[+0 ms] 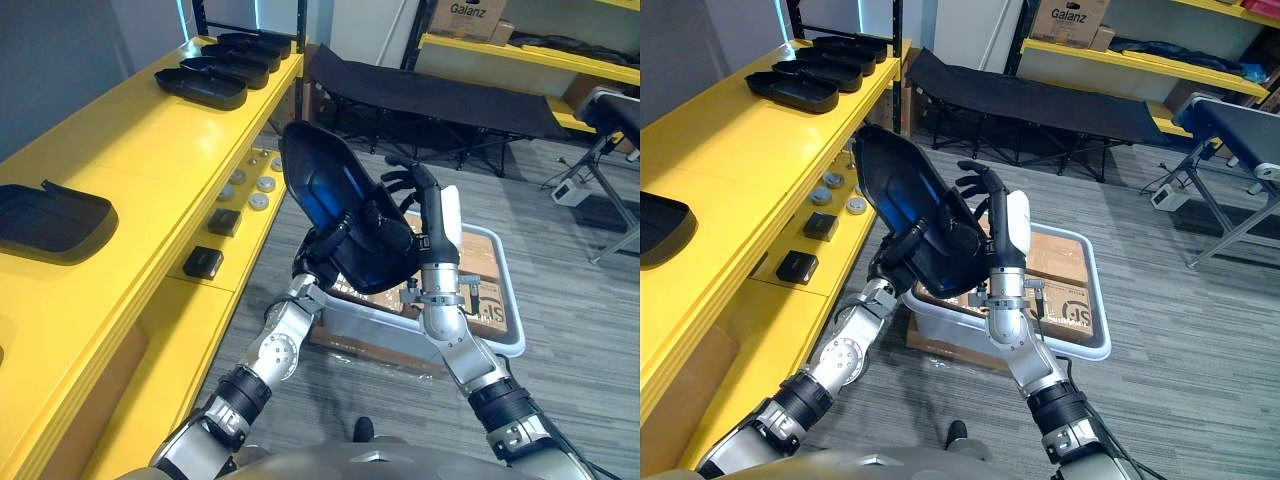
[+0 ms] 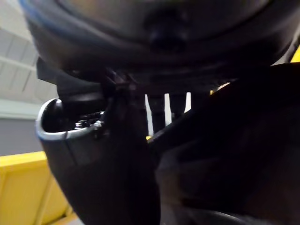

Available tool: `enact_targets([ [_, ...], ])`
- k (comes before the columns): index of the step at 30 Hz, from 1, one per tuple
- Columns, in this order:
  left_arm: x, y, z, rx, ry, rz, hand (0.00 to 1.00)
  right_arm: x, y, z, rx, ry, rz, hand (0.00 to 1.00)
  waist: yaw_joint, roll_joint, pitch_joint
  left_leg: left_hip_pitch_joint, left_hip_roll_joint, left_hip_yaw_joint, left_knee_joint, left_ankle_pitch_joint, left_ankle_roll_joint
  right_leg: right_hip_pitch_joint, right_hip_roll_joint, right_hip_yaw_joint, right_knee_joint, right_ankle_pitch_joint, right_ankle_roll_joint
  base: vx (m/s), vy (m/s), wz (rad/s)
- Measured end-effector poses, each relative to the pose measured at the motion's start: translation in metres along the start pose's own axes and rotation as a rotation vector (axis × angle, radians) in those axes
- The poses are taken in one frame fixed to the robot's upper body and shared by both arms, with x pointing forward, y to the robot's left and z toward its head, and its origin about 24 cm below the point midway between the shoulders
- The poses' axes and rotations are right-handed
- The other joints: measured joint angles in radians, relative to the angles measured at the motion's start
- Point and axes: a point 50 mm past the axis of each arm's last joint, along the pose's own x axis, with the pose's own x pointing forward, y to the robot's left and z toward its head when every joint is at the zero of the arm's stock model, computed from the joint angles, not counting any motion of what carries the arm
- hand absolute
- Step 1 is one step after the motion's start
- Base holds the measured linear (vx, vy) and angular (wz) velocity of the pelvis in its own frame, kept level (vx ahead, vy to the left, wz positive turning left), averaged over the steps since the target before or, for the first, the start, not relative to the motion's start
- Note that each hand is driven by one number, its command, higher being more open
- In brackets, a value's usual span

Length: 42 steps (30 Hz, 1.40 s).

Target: Walk over and take three plastic housings, then place them on the shelf

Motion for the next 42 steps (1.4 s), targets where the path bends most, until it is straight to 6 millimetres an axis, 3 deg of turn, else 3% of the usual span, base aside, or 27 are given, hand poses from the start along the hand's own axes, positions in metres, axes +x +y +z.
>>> enact_targets([
  [3,-0.004,-0.008,0.013,0.054,-0.083,0.031,0.00,-0.008,0.001,-0.003,0.100,0.096,0.049,1.00,0.001,0.000,0.000,0.000,0.000,0.000,0.000,-0.001,-0.002,-0.001,0.001,-0.002,0.000,-0.001,-0.001,0.00,0.000,0.00],
  [7,-0.014,-0.012,0.045,0.151,-0.288,0.123,0.00,-0.024,0.001,0.007,0.232,0.145,0.107,1.00,-0.005,0.001,0.000,0.002,0.001,0.002,0.000,-0.001,-0.003,-0.002,0.002,-0.001,0.003,-0.001,-0.001,0.00,0.000,0.00],
  [9,-0.024,-0.004,0.071,0.272,-0.460,0.265,0.00,-0.030,-0.008,0.006,0.253,0.169,0.092,1.00,-0.003,0.001,-0.001,0.004,0.001,0.003,0.000,-0.003,-0.004,-0.001,0.002,-0.001,0.005,-0.002,-0.002,0.00,0.000,0.00],
  [14,-0.051,0.033,0.104,0.502,-0.702,0.618,0.00,-0.043,-0.022,-0.005,0.263,0.239,0.057,1.00,-0.002,0.012,-0.008,0.004,0.001,0.003,-0.002,-0.004,-0.004,-0.002,0.002,-0.003,0.005,-0.009,-0.003,0.00,0.000,0.00],
  [19,-0.069,0.047,0.101,0.730,-0.747,0.754,0.00,-0.044,-0.027,0.000,0.403,0.237,0.041,1.00,0.003,0.025,-0.015,0.001,0.001,0.003,-0.001,-0.006,-0.007,-0.005,0.001,-0.004,0.005,-0.009,-0.003,0.00,0.000,0.00],
  [25,-0.070,0.046,0.104,0.923,-0.766,0.736,0.00,-0.044,-0.040,0.006,0.593,0.206,0.023,1.00,-0.009,0.039,-0.025,-0.002,0.001,0.010,-0.001,-0.009,-0.007,-0.012,0.002,0.001,0.003,-0.009,-0.003,0.00,0.000,-0.03],
  [33,-0.095,0.067,0.097,0.850,-0.733,0.752,0.00,-0.088,-0.035,-0.044,0.551,0.553,-0.005,1.00,-0.014,0.071,-0.045,-0.005,0.001,0.014,-0.016,-0.009,-0.007,-0.020,0.003,0.002,-0.001,-0.012,0.000,0.00,0.000,-0.01],
  [42,-0.114,0.054,0.111,0.809,-0.815,0.692,0.00,-0.089,-0.043,-0.052,0.498,0.578,-0.080,1.00,0.002,0.074,-0.046,-0.035,-0.002,-0.029,-0.014,-0.004,-0.005,-0.019,-0.002,-0.038,-0.002,-0.015,0.004,0.00,0.007,0.14],
])
